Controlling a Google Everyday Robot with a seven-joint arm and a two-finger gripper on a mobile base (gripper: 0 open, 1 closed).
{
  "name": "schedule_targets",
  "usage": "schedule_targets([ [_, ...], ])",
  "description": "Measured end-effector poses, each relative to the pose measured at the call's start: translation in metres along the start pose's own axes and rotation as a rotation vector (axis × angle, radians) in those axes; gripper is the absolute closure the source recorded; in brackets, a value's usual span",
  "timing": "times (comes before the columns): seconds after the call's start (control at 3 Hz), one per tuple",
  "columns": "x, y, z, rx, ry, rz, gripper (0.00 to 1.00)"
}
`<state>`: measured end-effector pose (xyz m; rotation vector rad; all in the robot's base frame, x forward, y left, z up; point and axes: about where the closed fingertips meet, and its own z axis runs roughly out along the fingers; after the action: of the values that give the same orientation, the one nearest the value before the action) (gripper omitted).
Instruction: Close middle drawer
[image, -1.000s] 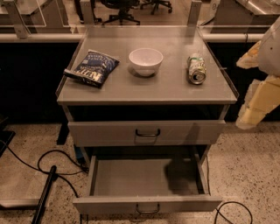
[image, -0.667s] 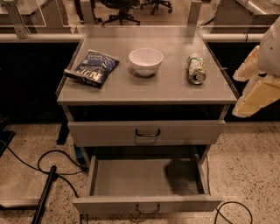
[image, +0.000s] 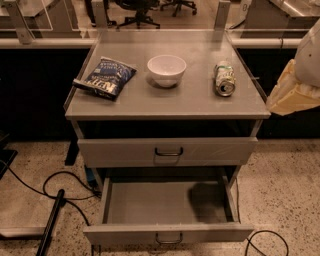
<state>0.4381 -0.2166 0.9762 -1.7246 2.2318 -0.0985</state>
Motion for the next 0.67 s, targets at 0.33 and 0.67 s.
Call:
schedule_targets([
  [0.33, 0.0000, 0.0000, 0.0000, 0.000, 0.000, 0.000, 1.00],
  [0.67, -0.0005, 0.0026, 0.0024, 0.007, 0.006, 0.003, 1.00],
])
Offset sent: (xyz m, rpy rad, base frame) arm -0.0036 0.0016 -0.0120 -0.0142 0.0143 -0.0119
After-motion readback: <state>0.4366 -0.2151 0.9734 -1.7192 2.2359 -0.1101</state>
